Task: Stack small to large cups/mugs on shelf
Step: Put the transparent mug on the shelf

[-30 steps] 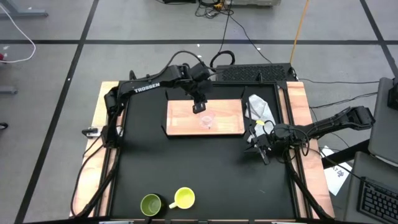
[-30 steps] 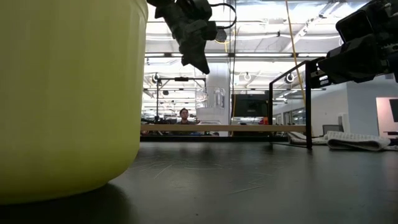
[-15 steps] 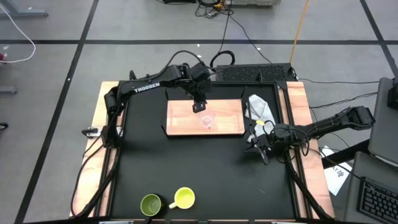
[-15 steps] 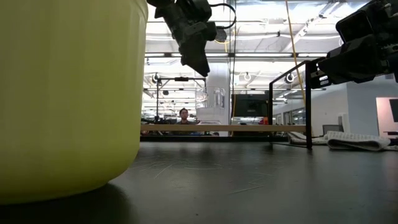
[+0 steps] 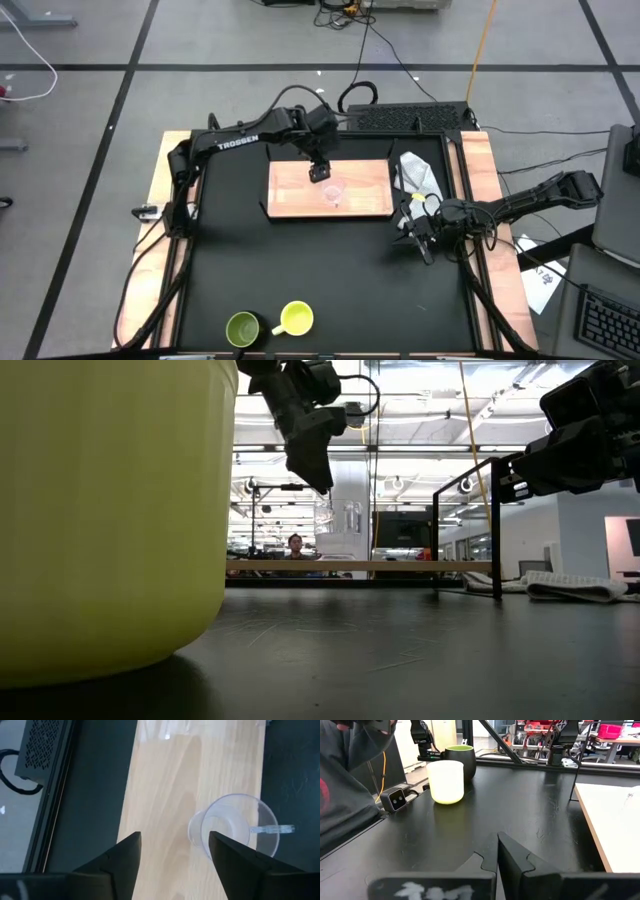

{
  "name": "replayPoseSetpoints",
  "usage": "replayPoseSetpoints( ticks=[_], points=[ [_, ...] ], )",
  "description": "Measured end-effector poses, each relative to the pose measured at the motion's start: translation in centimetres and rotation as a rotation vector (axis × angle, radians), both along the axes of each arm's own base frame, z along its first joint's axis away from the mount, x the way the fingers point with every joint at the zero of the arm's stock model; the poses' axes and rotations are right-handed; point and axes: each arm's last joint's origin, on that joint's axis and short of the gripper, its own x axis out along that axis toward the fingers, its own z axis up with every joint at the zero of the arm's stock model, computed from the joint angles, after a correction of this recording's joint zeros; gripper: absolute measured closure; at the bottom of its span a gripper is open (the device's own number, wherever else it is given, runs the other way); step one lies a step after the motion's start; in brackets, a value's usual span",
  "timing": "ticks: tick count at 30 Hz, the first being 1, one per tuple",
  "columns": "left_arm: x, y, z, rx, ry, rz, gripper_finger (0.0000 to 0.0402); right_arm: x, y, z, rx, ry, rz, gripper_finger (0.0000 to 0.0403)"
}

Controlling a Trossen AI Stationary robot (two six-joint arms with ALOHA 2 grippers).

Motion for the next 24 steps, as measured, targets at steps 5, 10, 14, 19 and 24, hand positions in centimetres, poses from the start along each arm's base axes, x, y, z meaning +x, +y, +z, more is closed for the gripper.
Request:
replayPoseSetpoints(
  ticks=[5,10,14,19,24],
  points=[
    [0.2,-0.1,0.1,0.015,-0.01,0.008,0.0165,0.0,0.0,0.0,-0.001,0.0,0.0,0.0403],
    [0.4,-0.3,0.1,0.06,-0.004,0.031,0.0165,0.0,0.0,0.0,-0.001,0.0,0.0,0.0403],
    [0.4,-0.7,0.1,0.059,0.006,0.019,0.0165,0.0,0.0,0.0,-0.001,0.0,0.001,0.0403],
    [0.5,-1.0,0.1,0.091,0.019,0.037,0.0165,0.0,0.0,0.0,-0.001,-0.001,0.001,0.0403],
    [0.9,-0.9,-1.1,0.099,0.068,0.06,0.0165,0.0,0.0,0.0,-0.001,0.0,0.001,0.0403]
  ],
)
